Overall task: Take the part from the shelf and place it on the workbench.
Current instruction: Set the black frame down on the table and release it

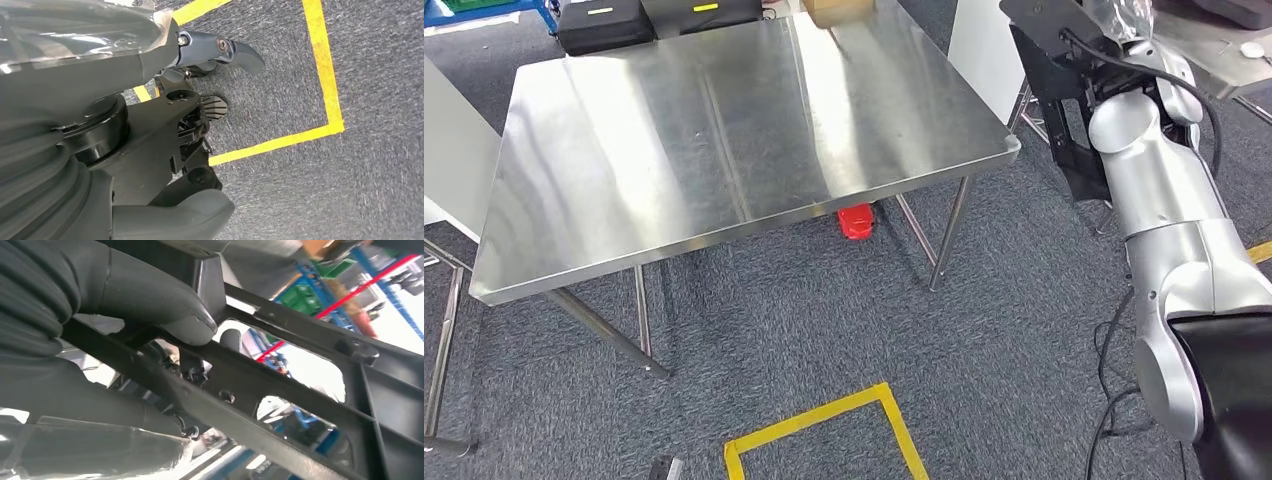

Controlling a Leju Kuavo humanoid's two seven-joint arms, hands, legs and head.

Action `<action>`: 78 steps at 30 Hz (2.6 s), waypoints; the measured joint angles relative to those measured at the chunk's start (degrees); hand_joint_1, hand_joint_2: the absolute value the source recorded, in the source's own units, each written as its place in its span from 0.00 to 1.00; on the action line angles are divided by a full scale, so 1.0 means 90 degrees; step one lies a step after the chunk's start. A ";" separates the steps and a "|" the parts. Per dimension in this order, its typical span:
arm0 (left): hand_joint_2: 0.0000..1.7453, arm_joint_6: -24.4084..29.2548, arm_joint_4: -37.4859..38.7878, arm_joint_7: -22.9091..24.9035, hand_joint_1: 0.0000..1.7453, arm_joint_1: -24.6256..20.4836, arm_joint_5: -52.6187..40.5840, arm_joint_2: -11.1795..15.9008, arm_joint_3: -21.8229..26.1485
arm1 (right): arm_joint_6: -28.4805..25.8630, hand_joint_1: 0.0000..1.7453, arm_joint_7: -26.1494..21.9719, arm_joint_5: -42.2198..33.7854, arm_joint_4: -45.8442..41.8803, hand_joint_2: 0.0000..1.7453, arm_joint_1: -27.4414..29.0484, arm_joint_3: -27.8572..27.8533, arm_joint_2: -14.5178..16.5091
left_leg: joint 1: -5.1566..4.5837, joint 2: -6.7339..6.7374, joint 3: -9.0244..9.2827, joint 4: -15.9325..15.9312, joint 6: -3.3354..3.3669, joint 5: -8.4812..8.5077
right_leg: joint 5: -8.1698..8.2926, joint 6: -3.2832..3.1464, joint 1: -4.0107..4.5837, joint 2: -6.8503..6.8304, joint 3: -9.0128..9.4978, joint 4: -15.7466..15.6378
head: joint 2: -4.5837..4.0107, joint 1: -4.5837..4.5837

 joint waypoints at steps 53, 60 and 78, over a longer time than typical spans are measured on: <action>1.00 -0.0064 -0.0003 0.0038 0.00 -0.0037 -0.0041 0.0042 0.0026 | -0.0328 1.00 -0.0085 0.0237 0.0805 1.00 -0.0156 0.0618 0.0119 | 0.0011 0.0046 -0.0021 -0.0336 0.0277 0.0328 | -0.0785 0.0161 0.0041 0.0057 -0.0676 0.1570 | 0.0000 0.0008; 1.00 -0.0019 -0.0003 0.0080 0.00 -0.0037 -0.0039 0.0048 0.0027 | -0.0349 1.00 -0.0084 0.0235 0.0878 1.00 -0.0095 0.0622 0.0121 | -0.0006 0.0019 0.0084 -0.0082 0.0048 -0.0053 | 0.0097 0.0023 0.0040 -0.0002 -0.0161 0.0000 | 0.0000 0.0001; 1.00 0.0010 -0.0006 0.0129 0.00 -0.0067 0.0020 0.0046 0.0061 | -0.0541 1.00 -0.0018 0.0456 0.1107 1.00 -0.0008 0.0618 0.0104 | 0.0049 0.0099 -0.0270 -0.0319 0.0168 0.0535 | -0.0381 0.0068 0.0057 0.0042 0.0121 0.0211 | 0.0000 -0.0038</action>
